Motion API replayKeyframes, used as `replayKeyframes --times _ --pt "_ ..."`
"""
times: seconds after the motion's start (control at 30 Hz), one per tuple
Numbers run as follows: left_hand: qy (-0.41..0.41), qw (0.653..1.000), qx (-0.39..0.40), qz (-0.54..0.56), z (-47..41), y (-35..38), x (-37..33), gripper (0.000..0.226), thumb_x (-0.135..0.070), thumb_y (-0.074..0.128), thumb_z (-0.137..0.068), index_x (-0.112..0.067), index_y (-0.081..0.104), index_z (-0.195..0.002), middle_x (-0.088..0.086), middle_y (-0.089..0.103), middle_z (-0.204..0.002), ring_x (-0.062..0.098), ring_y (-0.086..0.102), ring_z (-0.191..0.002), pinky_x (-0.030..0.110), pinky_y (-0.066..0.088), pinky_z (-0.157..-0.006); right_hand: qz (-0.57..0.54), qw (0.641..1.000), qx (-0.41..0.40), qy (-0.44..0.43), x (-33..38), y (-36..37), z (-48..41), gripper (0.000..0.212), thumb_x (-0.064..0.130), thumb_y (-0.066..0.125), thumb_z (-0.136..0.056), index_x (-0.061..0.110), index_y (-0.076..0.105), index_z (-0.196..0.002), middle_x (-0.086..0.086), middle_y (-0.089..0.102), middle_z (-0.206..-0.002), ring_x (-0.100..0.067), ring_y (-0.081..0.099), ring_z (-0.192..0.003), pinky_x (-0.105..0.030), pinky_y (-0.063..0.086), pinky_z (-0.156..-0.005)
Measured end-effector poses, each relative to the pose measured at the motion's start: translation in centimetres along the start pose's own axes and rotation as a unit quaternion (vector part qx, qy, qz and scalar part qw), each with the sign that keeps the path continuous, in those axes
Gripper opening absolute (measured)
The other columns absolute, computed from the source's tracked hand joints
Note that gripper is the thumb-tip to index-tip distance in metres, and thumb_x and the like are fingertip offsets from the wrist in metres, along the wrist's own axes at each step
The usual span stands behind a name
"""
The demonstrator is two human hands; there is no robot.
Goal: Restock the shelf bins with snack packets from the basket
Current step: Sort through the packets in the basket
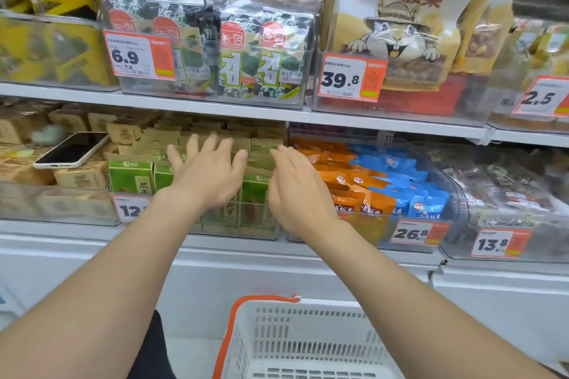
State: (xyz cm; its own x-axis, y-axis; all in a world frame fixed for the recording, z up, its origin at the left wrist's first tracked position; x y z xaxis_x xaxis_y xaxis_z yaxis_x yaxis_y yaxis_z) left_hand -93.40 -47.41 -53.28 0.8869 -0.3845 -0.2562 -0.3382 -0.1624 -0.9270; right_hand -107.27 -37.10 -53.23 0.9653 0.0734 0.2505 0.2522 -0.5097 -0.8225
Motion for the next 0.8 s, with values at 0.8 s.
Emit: replayKeyframes --times 0.8 --pt "-0.033 0.988 0.118 -0.099 -4.5 0.8 5.6 0.087 -0.072 -0.001 -0.095 -0.031 0.051 -0.151 0.016 0.046 -0.159 0.048 0.028 -0.151 0.065 0.004 -0.124 0.054 0.968 0.229 0.081 2.1 7.5 -9.0 0.063 0.049 0.007 -0.104 0.032 0.026 -0.161 -0.005 0.045 -0.16 -0.038 0.043 -0.144 -0.07 0.015 -0.119"
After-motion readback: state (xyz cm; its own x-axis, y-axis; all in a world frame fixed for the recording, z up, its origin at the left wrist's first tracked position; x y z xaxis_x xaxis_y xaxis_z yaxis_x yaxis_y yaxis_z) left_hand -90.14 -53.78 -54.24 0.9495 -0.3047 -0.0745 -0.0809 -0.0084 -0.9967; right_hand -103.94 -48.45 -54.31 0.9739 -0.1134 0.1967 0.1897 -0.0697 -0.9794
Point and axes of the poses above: each hand's wrist, its own z-axis away from the middle knuckle, its own y-axis out of the palm, x = y × z, the point moved 6 cm from there along -z, towards the middle knuckle
